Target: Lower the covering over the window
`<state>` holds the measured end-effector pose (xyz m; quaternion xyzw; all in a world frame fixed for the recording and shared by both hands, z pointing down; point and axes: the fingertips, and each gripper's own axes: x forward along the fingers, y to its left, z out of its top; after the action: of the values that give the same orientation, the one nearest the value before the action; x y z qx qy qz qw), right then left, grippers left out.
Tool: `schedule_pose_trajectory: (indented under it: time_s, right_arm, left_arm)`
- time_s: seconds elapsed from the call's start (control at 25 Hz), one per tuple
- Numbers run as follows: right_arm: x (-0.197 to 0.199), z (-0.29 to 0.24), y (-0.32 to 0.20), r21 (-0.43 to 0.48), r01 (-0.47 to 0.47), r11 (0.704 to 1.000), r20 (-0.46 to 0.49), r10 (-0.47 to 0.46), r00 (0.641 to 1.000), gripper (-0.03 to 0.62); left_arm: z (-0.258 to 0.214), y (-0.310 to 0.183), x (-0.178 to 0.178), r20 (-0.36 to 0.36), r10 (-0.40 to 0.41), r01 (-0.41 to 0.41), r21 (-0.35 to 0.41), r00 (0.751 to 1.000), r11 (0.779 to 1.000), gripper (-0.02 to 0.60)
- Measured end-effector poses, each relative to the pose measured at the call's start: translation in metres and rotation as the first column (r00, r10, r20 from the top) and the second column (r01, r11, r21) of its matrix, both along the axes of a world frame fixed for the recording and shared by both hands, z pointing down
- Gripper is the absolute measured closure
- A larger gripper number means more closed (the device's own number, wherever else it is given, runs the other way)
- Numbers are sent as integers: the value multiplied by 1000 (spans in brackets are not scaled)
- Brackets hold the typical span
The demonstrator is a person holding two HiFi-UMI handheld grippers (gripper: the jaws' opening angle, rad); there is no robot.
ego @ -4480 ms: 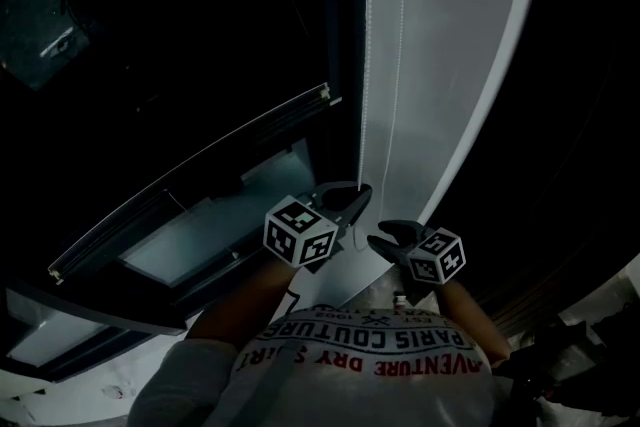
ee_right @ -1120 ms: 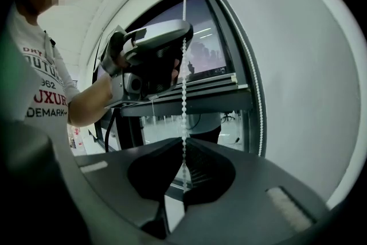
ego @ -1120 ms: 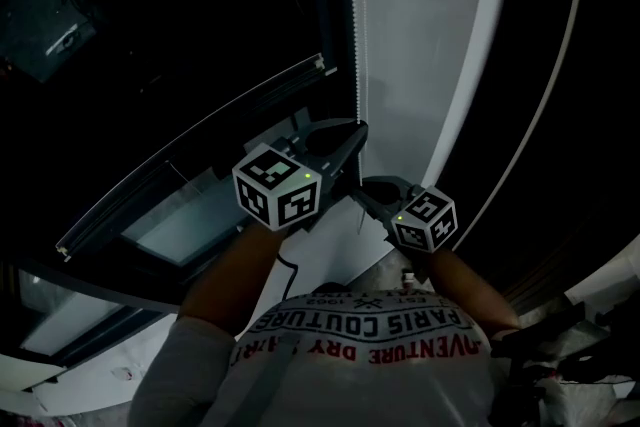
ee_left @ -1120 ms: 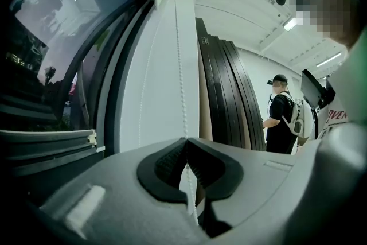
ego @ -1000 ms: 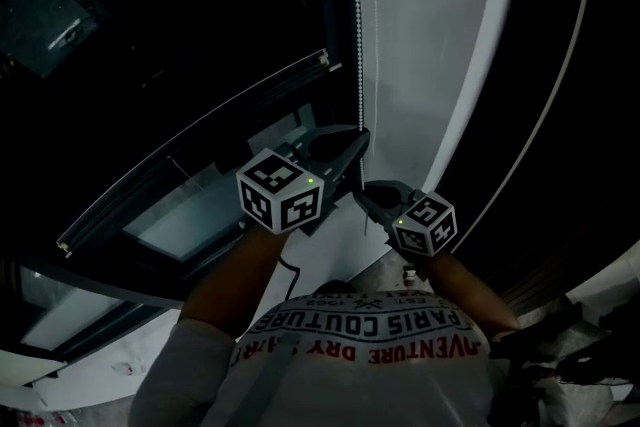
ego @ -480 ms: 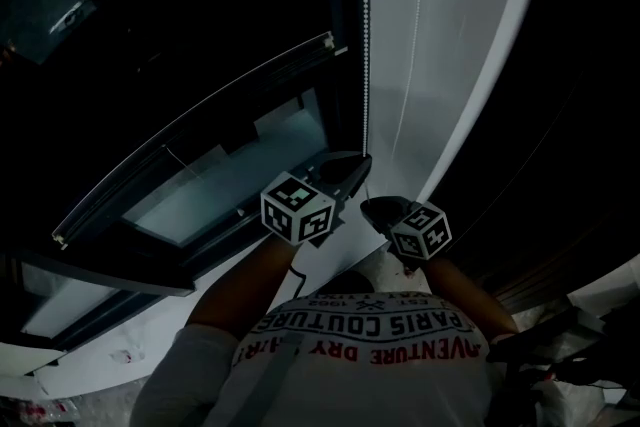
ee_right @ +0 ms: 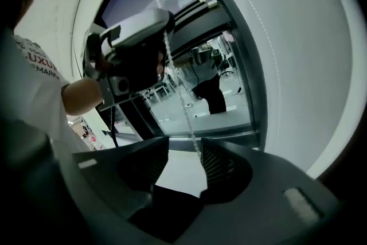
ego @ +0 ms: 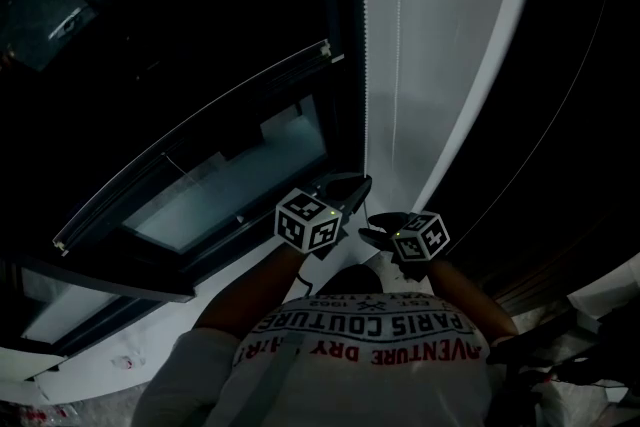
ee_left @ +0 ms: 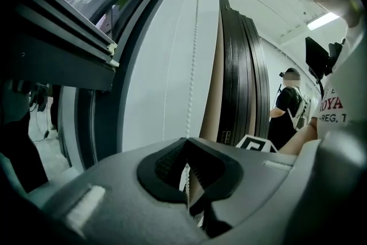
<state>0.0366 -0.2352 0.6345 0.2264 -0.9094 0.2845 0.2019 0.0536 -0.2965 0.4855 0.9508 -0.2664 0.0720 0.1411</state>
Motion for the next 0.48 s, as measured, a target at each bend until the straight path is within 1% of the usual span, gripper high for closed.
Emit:
schedule_pose_trajectory:
  time_s: [0.12,0.24,0.32,0.4,0.48]
  right_arm:
    - [14,-43,-19,99,-33,995,13,32,999,402]
    - [23,-112,-39,230,-82,970,76,66,995,402]
    - [22,-163,-45,329,-77,941,107,44,993,402]
    - [19,-215,-50,431,-60,901,122,8,993,402]
    - [15,-261,-55,508,-64,859,146,-13,989,407]
  left_arm:
    - [1,-3,-3,2,4,-4,6,1000,1000,572]
    - [4,-4,-8,-2,-1,1,7,1000,1000,572]
    - [4,-2,-9,-2,2,-2,5,1000,1000,572]
    - [3,-1,-6,1,8,-8,7,1000,1000,572]
    - [2,0,-4,5,12,-12,8,1000,1000,572]
